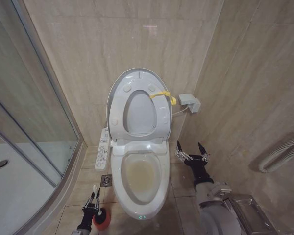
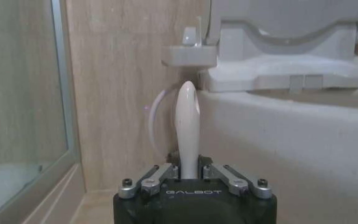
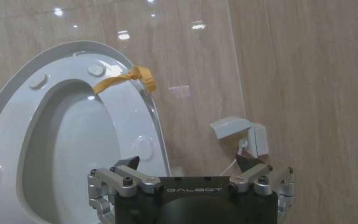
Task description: Open the toilet lid, clean the toilet bowl with a toilet brush, close the toilet lid, and flush.
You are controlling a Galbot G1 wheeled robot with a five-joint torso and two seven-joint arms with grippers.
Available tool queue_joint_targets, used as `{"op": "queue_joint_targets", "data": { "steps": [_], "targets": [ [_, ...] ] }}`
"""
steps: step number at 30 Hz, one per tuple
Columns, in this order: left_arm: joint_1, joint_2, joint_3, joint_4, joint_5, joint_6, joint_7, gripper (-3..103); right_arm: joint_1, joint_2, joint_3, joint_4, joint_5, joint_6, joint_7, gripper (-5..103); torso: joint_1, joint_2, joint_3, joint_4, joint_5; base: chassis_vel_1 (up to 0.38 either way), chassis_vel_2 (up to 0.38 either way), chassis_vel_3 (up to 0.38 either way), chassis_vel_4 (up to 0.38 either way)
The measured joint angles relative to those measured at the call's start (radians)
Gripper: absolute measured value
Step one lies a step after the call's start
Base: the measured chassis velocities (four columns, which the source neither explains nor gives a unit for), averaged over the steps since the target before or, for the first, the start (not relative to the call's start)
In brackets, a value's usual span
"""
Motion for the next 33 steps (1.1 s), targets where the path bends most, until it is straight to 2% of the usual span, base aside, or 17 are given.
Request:
{"op": "queue_joint_targets", "data": {
  "steps": [14, 33],
  "targets": [
    [0.005, 0.005, -0.016, 0.09, 0.04, 0.0, 0.02, 18, 0.0, 0.0, 0.0, 0.0, 0.0, 0.0, 0.0, 100, 0.0, 0.0, 0.0, 0.0003, 0.0002, 0.0, 0.0, 0.0, 0.0],
    [0.027, 0.017, -0.049, 0.039, 0.043, 0.004, 0.01, 20, 0.0, 0.0, 0.0, 0.0, 0.0, 0.0, 0.0, 100, 0.0, 0.0, 0.0, 0.0002, 0.0003, 0.0, 0.0, 0.0, 0.0]
  ]
}}
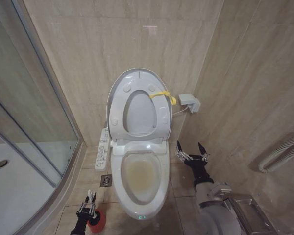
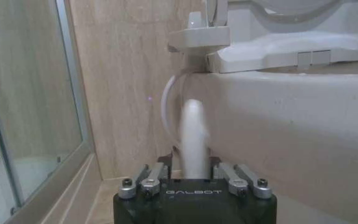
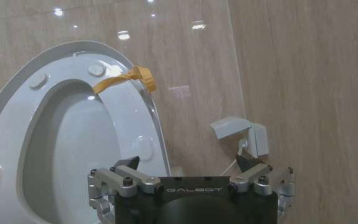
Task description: Open the toilet lid, clean the toilet bowl with a toilet brush, close the toilet lid, and flush.
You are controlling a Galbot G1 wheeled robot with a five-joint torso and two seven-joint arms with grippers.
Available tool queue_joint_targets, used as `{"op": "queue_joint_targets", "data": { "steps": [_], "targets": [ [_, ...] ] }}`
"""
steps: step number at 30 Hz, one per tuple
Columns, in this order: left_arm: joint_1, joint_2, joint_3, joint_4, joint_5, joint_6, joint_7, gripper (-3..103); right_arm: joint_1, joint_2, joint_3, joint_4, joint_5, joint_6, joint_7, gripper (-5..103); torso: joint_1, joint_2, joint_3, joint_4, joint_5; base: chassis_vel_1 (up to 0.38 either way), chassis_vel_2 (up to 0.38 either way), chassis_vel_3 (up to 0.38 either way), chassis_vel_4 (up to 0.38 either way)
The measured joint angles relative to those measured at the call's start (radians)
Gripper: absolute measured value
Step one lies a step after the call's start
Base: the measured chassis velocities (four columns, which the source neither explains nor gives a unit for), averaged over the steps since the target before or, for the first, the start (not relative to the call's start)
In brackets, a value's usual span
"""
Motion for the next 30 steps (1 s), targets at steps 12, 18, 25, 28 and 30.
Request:
{"op": "queue_joint_targets", "data": {
  "steps": [12, 18, 25, 28, 30],
  "targets": [
    [0.053, -0.001, -0.025, -0.101, 0.022, 0.006, -0.028, 74, 0.0, 0.0, 0.0, 0.0, 0.0, 0.0, 0.0, 100, 0.0, 0.0, 0.0, 0.0001, -0.0001, 0.0, 0.0, 0.0, 0.0],
    [0.123, 0.006, -0.062, -0.245, 0.066, 0.015, -0.062, 74, 0.0, 0.0, 0.0, 0.0, 0.0, 0.0, 0.0, 100, 0.0, 0.0, 0.0, -0.0002, 0.0, 0.0, 0.0, 0.0, 0.0],
    [0.244, 0.015, -0.103, -0.455, 0.082, 0.066, -0.09, 98, 0.0, 0.0, 0.0, 0.0, 0.0, 0.0, 0.0, 100, 0.0, 0.0, 0.0, 0.0, 0.0001, 0.0, 0.0, 0.0, 0.0],
    [0.31, 0.018, -0.123, -0.555, 0.092, 0.089, -0.101, 100, 0.0, 0.0, 0.0, 0.0, 0.0, 0.0, 0.0, 100, 0.0, 0.0, 0.0, 0.0002, -0.0001, 0.0, 0.0, 0.0, 0.0],
    [0.372, 0.023, -0.158, -0.664, 0.093, 0.111, -0.108, 100, 0.0, 0.0, 0.0, 0.0, 0.0, 0.0, 0.0, 100, 0.0, 0.0, 0.0, 0.0004, 0.0, 0.0, 0.0, 0.0, 0.0]
  ]
}}
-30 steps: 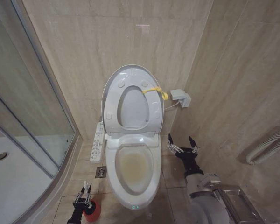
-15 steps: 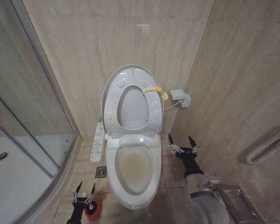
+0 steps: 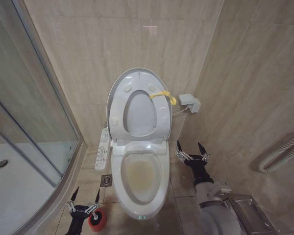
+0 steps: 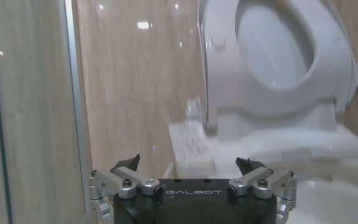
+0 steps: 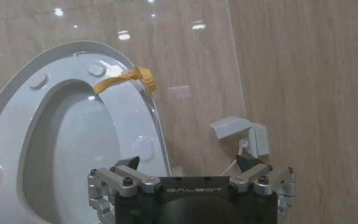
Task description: Open the toilet lid, clean the toilet bowl with a toilet brush, close the toilet lid, and flush.
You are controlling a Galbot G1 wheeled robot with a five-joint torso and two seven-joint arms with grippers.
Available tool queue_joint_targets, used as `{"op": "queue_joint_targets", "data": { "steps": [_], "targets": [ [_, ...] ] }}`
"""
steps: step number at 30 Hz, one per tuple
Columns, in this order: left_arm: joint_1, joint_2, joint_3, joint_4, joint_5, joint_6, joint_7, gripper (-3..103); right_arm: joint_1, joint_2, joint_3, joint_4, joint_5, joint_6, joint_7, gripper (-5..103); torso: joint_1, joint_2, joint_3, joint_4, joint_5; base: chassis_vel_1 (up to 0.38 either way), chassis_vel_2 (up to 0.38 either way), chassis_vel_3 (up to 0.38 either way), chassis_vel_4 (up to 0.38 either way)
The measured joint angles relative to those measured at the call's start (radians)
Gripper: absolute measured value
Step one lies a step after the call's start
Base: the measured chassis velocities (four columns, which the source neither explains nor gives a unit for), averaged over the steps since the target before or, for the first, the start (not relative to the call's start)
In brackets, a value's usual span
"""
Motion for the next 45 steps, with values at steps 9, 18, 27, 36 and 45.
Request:
{"op": "queue_joint_targets", "data": {
  "steps": [9, 18, 27, 36, 45],
  "targets": [
    [0.11, 0.003, -0.152, -0.288, -0.04, 0.158, -0.004, 100, 0.0, 0.0, 0.0, 0.0, 0.0, 0.0, 0.0, 100, 0.0, 0.0, 0.0, -0.0002, 0.0001, 0.0, 0.0, 0.0, 0.0],
    [0.139, -0.009, -0.249, -0.478, -0.198, 0.341, 0.022, 100, 0.0, 0.0, 0.0, 0.0, 0.0, 0.0, 0.0, 100, 0.0, 0.0, 0.0, -0.0004, 0.0, 0.0, 0.0, 0.0, 0.0],
    [0.132, -0.029, -0.282, -0.549, -0.212, 0.465, 0.112, 100, 0.0, 0.0, 0.0, 0.0, 0.0, 0.0, 0.0, 100, 0.0, 0.0, 0.0, -0.0005, 0.0, 0.0, 0.0, 0.0, 0.0],
    [0.15, -0.055, -0.225, -0.669, -0.232, 0.605, 0.005, 100, 0.0, 0.0, 0.0, 0.0, 0.0, 0.0, 0.0, 100, 0.0, 0.0, 0.0, -0.0004, 0.0, 0.0, 0.0, 0.0, 0.0],
    [0.15, -0.056, -0.197, -0.687, -0.174, 0.625, -0.002, 100, 0.0, 0.0, 0.0, 0.0, 0.0, 0.0, 0.0, 100, 0.0, 0.0, 0.0, -0.0003, 0.0, 0.0, 0.0, 0.0, 0.0]
  ]
}}
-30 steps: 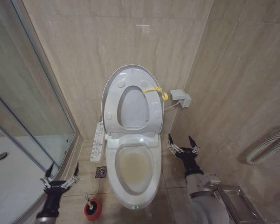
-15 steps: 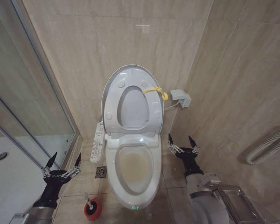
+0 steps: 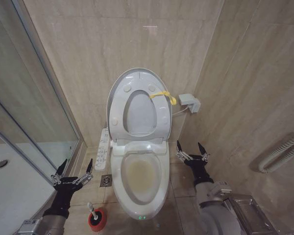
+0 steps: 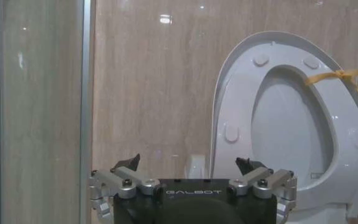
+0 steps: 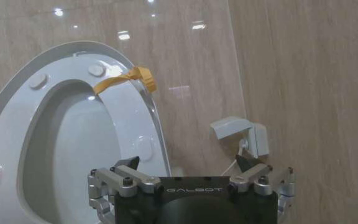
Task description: Open the toilet lid, clean the toilet bowl with a toilet brush, close the toilet lid, and flush.
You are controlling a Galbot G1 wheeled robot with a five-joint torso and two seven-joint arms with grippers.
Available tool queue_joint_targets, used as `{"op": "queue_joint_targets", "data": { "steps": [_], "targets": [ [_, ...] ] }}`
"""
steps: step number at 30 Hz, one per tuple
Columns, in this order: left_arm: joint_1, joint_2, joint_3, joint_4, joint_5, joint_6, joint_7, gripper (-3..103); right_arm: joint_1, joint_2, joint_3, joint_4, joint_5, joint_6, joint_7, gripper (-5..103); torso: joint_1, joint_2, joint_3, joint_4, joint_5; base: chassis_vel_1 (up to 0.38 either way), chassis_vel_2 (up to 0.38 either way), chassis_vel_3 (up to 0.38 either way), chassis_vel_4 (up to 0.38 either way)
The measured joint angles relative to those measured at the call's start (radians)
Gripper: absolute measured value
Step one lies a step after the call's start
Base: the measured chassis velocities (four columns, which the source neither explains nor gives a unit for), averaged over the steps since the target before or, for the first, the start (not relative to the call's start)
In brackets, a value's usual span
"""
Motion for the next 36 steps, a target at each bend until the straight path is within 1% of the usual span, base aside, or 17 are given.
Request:
{"op": "queue_joint_targets", "data": {
  "steps": [3, 8, 17, 36],
  "targets": [
    [-0.003, 0.002, -0.002, 0.007, 0.012, -0.002, 0.0, 100, 0.0, 0.0, 0.0, 0.0, 0.0, 0.0, 0.0, 100, 0.0, 0.0, 0.0, 0.0, 0.0, 0.0, 0.0, 0.0, 0.0],
    [-0.005, 0.005, -0.022, 0.027, 0.027, -0.021, -0.004, 100, 0.0, 0.0, 0.0, 0.0, 0.0, 0.0, 0.0, 100, 0.0, 0.0, 0.0, 0.0, -0.0001, 0.0, 0.0, 0.0, 0.0],
    [-0.008, 0.008, -0.045, 0.044, 0.028, -0.036, -0.009, 100, 0.0, 0.0, 0.0, 0.0, 0.0, 0.0, 0.0, 100, 0.0, 0.0, 0.0, -0.0001, -0.0001, 0.0, 0.0, 0.0, 0.0],
    [-0.007, 0.009, -0.046, 0.045, 0.038, -0.037, -0.009, 100, 0.0, 0.0, 0.0, 0.0, 0.0, 0.0, 0.0, 100, 0.0, 0.0, 0.0, 0.0, -0.0001, 0.0, 0.0, 0.0, 0.0]
  ]
}}
